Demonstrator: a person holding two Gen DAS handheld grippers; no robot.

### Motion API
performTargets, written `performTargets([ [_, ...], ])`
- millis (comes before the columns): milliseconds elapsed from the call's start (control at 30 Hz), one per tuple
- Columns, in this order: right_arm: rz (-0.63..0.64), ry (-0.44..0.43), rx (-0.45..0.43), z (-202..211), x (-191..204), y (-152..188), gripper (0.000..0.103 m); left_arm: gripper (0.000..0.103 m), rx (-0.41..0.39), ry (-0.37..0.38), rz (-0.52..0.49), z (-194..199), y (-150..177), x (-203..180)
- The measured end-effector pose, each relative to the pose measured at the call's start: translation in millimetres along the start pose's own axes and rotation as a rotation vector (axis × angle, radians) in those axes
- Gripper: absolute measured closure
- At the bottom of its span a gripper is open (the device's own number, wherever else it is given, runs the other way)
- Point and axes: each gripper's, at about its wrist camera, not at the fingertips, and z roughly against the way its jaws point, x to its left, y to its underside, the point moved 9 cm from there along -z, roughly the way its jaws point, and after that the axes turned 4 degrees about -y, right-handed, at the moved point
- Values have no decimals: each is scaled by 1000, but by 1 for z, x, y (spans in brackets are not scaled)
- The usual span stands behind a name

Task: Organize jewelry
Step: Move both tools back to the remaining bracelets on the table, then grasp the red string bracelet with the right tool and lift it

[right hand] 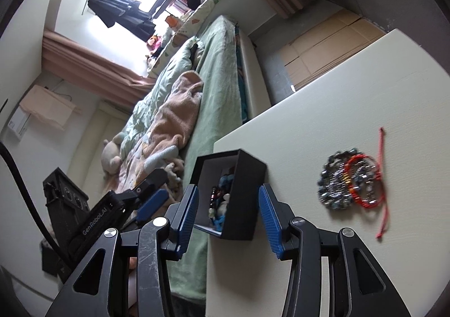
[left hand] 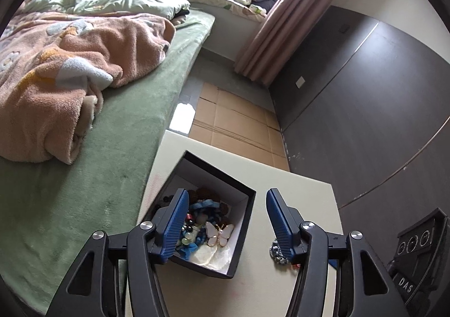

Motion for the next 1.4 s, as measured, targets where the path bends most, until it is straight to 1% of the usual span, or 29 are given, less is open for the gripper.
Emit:
performTargets([
  [100, -11, 25, -22, 14, -11, -5, 58, 44, 23, 19, -8, -5, 8, -10],
  [200, -28, 79, -36, 30, -27, -9, 58, 44, 27, 24, -41, -8, 13, -22],
  [367, -67, 162, -31, 51, -54, -9, 58, 44, 46, 40, -106, -15, 25, -46],
  [500, -66, 211, -17, 61, -65, -7, 58, 44, 64, 54, -154, -21, 36, -63],
  [733, -70, 254, -1, 70, -81, -7, 58, 44, 98, 52, -227, -36, 56, -86],
  [900, -75, 287, -1, 67, -94, -11, 58, 44, 98, 41, -233, -45, 60, -90],
  [1067, -100, 317, 45, 55, -111, -12, 59, 46, 96, 23, -239, -52, 62, -90],
  [1100, -103, 318, 53, 52, -113, -11, 60, 46, 98, 22, -236, -53, 62, -91],
  [1167, -110, 317, 72, 45, -116, -11, 69, 46, 100, 20, -230, -55, 62, -90],
  [1267, -116, 316, 94, 35, -119, -10, 72, 46, 101, 19, -225, -58, 59, -89],
  [1400, -87, 335, 115, 24, -117, -9, 76, 46, 106, 18, -220, -59, 57, -87],
])
